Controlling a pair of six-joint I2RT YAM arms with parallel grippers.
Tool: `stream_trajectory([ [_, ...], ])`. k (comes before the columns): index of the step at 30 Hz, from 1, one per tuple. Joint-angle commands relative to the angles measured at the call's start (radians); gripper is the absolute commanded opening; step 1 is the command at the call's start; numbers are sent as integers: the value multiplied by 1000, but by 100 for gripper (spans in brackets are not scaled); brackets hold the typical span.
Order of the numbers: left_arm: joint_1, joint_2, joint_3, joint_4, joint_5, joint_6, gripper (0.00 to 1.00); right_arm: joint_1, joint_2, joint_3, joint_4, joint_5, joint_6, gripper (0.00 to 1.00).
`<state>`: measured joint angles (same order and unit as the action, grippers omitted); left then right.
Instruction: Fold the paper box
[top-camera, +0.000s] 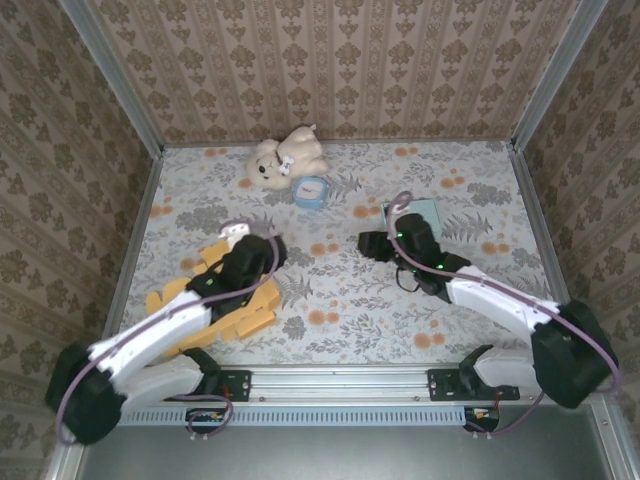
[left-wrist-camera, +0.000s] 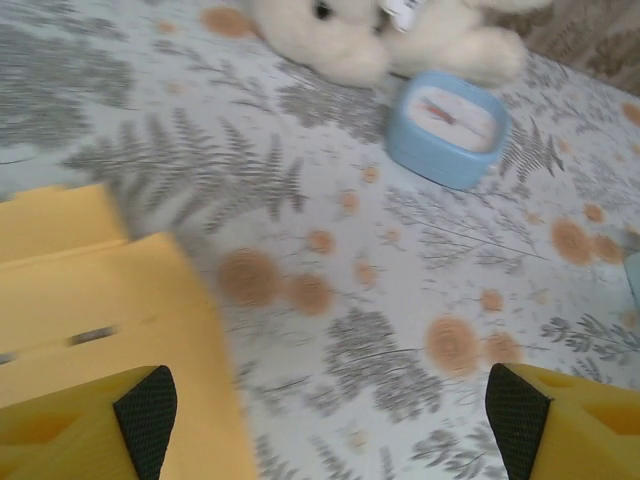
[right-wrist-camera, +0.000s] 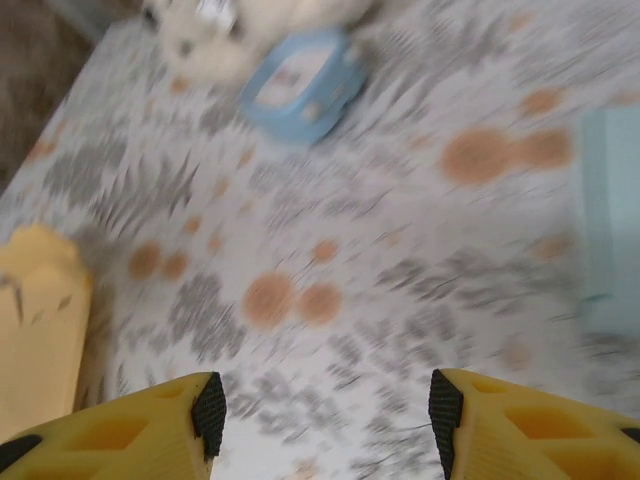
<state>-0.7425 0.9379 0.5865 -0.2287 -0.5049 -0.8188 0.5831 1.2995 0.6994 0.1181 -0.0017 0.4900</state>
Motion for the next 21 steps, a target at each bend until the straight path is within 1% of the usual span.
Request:
stream_trajectory([
  [1,21,-218,-104,-140,-133,-23,84,82,139,72,19,-100,5,59],
  [6,40,-559,-262,-239,-174,-50,85,178,396,229,73,-202,52,57],
  [8,42,-687,-306,-269,-190,-44,84,205,490,300,74,-245,60,53],
  [11,44,-807,-324,-335,-212,-40,84,219,598,383,75,-325,74,49],
  [14,44,-850,-323,-352,-206,-24,84,221,661,439,55,-377,73,47],
  [17,43,-850,-333,-325,-179,11,85,220,696,492,-4,-408,37,47],
  [21,45,-850,-360,-296,-178,23,86,221,735,556,-77,-485,-13,47],
])
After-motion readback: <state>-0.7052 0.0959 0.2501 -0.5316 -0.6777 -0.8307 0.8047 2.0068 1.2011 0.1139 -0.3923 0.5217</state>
